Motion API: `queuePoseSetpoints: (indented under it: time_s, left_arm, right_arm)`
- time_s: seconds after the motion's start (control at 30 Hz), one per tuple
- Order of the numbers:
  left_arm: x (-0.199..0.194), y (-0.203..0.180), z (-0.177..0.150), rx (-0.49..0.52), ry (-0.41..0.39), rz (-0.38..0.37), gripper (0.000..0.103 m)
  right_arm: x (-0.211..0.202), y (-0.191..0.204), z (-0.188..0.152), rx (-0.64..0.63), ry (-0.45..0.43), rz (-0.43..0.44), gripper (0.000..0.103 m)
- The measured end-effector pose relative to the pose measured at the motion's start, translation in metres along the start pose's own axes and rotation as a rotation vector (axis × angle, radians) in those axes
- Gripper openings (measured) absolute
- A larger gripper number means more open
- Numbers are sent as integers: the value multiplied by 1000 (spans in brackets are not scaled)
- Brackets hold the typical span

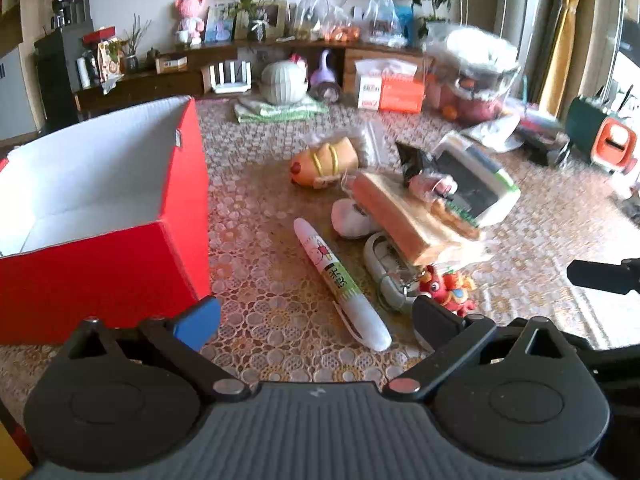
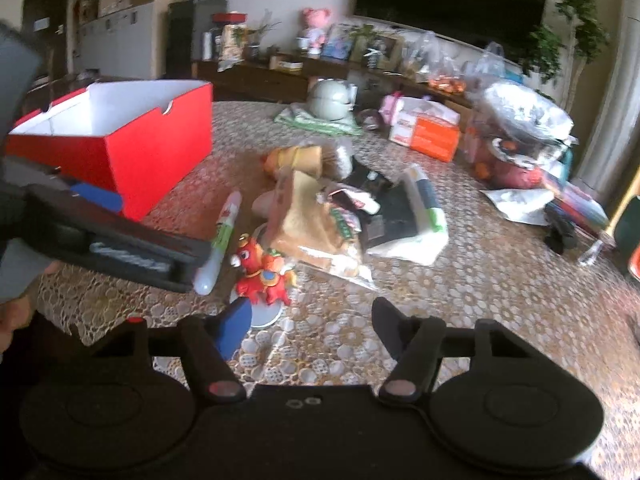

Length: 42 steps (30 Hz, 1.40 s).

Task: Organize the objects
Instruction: 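Move both grippers toward the marker and figurine keychain on the table, then grasp the white marker pen with the left gripper while the right grasps the red figurine keychain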

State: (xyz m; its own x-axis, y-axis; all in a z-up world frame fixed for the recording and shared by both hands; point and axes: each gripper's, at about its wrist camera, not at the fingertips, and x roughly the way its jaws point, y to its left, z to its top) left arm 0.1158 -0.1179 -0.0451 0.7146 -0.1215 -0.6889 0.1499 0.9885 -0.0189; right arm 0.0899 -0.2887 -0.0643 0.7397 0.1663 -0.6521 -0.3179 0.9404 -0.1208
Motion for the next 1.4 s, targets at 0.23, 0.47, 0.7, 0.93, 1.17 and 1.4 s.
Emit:
queuePoseSetpoints:
  time_s: [0.23, 0.47, 0.7, 0.93, 1.17, 1.4]
  left_arm:
    - [27, -6, 3, -10, 47, 40, 101]
    - [46, -11, 5, 5, 82, 59, 93]
    - [56, -11, 6, -10, 99, 62, 79]
    - [59, -13, 8, 0, 96, 25, 46]
    - [59, -4, 8, -19, 84, 27, 21]
    - [51, 6, 6, -49, 71, 14, 21]
  right_arm:
    - [23, 4, 3, -58, 3, 56, 59]
    - [38, 5, 6, -76, 7, 103, 54]
    - [44, 10, 10, -70, 7, 166, 39]
    - [43, 11, 12, -40, 6, 188, 30]
    - [41, 7, 17, 8, 4, 189, 23]
    - [36, 3, 21, 51, -1, 174, 21]
